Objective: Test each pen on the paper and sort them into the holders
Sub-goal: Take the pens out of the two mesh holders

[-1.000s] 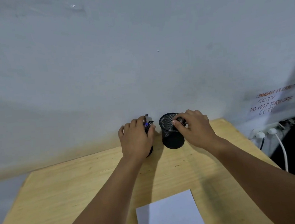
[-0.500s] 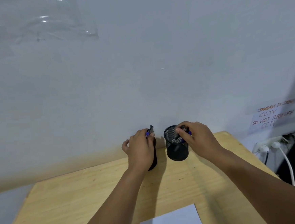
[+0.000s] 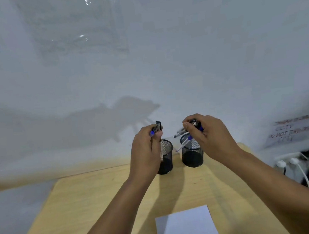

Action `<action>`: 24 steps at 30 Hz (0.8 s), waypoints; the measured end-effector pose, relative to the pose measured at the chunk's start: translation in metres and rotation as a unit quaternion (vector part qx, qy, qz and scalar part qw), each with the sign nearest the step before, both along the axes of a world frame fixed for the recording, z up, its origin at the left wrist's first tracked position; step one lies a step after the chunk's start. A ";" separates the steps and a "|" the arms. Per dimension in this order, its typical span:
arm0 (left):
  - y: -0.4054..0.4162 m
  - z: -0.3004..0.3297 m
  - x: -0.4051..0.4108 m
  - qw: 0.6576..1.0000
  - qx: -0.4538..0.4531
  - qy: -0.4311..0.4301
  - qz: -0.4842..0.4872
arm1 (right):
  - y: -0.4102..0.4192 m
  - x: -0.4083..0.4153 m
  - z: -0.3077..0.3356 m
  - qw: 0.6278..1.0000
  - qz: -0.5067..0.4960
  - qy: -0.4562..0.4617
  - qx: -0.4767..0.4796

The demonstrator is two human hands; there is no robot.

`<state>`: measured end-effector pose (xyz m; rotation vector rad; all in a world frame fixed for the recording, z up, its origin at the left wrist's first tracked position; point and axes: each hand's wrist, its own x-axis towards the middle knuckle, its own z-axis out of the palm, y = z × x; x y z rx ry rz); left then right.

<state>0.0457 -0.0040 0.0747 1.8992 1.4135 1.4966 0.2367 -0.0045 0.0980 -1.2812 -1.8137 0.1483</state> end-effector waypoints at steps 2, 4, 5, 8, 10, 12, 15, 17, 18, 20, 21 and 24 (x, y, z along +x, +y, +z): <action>-0.016 -0.006 -0.020 1.000 -0.019 -0.003 0.005 | -0.011 -0.019 0.000 0.999 0.027 0.004 -0.026; -0.031 -0.011 -0.040 0.998 -0.051 0.021 0.011 | -0.019 -0.038 -0.006 0.996 0.047 0.028 -0.072; -0.038 -0.014 -0.050 0.996 -0.077 0.036 0.013 | -0.023 -0.047 -0.009 0.993 0.054 0.031 -0.096; -0.053 -0.024 -0.076 0.984 -0.163 0.076 0.019 | -0.030 -0.075 -0.021 0.982 0.083 -0.011 -0.167; -0.062 -0.031 -0.089 0.973 -0.218 0.080 0.009 | -0.033 -0.092 -0.031 0.964 0.117 -0.020 -0.236; -0.072 -0.040 -0.100 0.957 -0.282 0.069 -0.004 | -0.039 -0.111 -0.044 0.937 0.151 -0.003 -0.315; -0.083 -0.057 -0.113 0.935 -0.350 0.045 -0.024 | -0.047 -0.136 -0.066 0.900 0.176 0.015 -0.398; -0.088 -0.069 -0.120 0.927 -0.373 0.027 -0.020 | -0.049 -0.149 -0.080 0.885 0.173 0.020 -0.432; -0.091 -0.073 -0.123 0.924 -0.382 0.019 -0.013 | -0.048 -0.154 -0.086 0.880 0.168 0.022 -0.445; -0.094 -0.081 -0.129 0.917 -0.399 0.000 -0.005 | -0.048 -0.161 -0.096 0.874 0.157 0.012 -0.460; -0.095 -0.082 -0.131 0.914 -0.405 -0.005 -0.005 | -0.048 -0.163 -0.100 0.873 0.155 -0.001 -0.462; -0.097 -0.088 -0.139 0.913 -0.409 0.009 0.003 | -0.047 -0.168 -0.109 0.882 0.148 -0.055 -0.444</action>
